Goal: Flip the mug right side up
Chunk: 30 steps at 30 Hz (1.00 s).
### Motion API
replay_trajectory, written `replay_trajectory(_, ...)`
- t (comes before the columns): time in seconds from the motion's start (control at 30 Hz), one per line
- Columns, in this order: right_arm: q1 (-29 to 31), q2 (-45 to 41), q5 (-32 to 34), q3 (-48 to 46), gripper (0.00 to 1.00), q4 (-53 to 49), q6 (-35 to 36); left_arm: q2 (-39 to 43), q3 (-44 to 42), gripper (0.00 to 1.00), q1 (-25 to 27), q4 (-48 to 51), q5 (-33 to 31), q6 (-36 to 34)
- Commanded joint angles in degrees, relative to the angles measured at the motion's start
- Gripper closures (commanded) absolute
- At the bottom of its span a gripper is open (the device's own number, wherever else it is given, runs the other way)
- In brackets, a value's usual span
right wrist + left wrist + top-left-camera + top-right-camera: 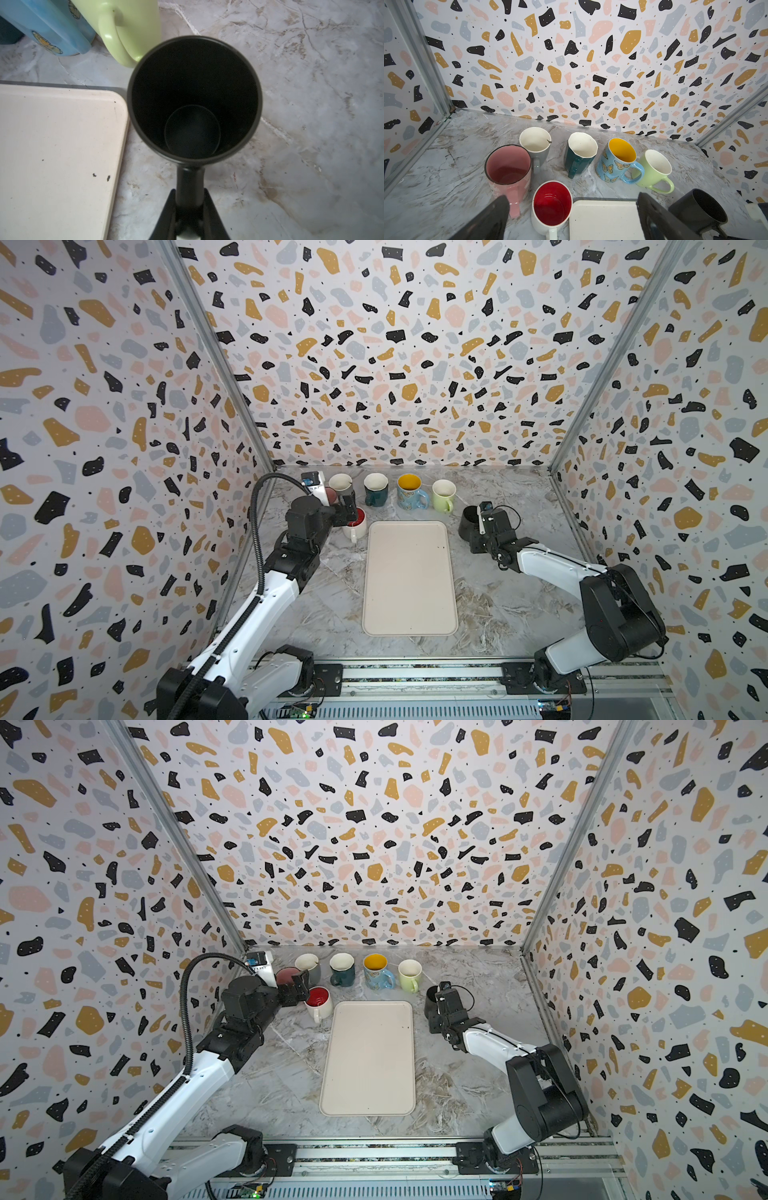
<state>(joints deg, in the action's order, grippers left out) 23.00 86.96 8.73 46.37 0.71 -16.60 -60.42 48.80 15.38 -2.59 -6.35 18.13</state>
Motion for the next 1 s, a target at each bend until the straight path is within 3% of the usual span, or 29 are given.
replay_trajectory(0.0, 0.33, 0.03, 0.85, -0.02, 0.87, 2.39, -0.41, 1.01, -0.19, 0.03, -0.47, -2.05, 0.37, -0.02)
replay_trajectory(0.27, 1.07, 0.93, 0.89, -0.44, 0.77, 2.54, -0.52, 1.27, -0.43, 0.03, -0.59, -1.8, -0.07, -0.29)
replay_trajectory(0.6, 1.47, -1.17, 1.35, -1.11, 0.45, 1.91, -0.87, 1.82, -0.68, 0.02, -0.67, -1.15, -2.92, -1.51)
replay_trajectory(0.7, 1.46, -5.22, 2.41, -1.2, 0.35, 0.37, -0.98, 2.23, -0.46, 0.02, -1.27, 0.21, -7.7, -3.12)
replay_trajectory(0.73, 1.42, -7.22, 3.12, -1.32, 0.26, -0.06, -0.96, 2.2, -0.58, 0.02, -1.76, 0.48, -9.36, -3.54)
replay_trajectory(0.77, 1.35, -9.34, 4.02, -1.54, 0.0, -0.5, -0.56, 2.02, -1.04, 0.02, -2.41, 0.34, -11.45, -3.68)
replay_trajectory(0.97, -2.0, -20.33, 9.59, -4.87, 0.01, 1.63, 4.85, 1.34, -9.33, 0.02, -4.83, -8.1, -27.94, -3.3)
